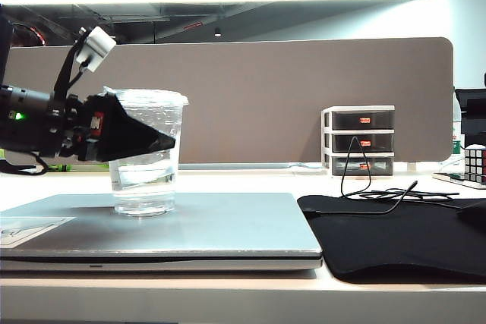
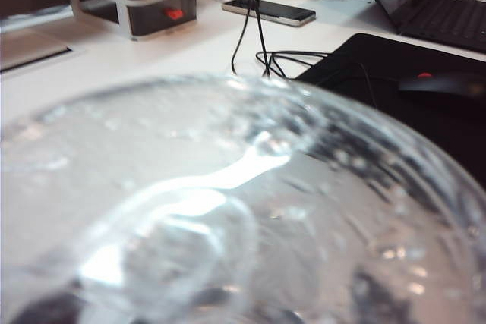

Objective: Pick up the coffee cup and place it over the laptop.

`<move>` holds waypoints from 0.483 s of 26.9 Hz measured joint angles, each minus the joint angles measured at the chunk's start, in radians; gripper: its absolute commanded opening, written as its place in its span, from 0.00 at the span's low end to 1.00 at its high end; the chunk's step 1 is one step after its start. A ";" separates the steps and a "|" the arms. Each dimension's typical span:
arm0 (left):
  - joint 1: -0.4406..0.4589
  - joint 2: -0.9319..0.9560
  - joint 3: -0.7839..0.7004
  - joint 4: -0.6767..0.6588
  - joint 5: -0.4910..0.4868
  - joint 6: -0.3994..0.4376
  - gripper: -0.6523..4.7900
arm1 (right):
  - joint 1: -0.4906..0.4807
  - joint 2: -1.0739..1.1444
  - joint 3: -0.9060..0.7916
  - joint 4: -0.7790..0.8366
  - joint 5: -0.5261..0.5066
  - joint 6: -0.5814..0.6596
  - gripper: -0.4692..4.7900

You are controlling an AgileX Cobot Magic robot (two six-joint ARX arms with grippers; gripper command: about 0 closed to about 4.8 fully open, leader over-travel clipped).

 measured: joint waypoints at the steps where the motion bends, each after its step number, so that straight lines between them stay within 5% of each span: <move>1: 0.000 0.000 -0.001 -0.006 -0.001 0.000 1.00 | 0.000 0.000 0.000 0.000 0.000 0.000 0.08; 13: 0.002 -0.001 -0.005 -0.004 0.010 0.000 1.00 | 0.000 0.000 0.000 0.000 0.000 0.000 0.08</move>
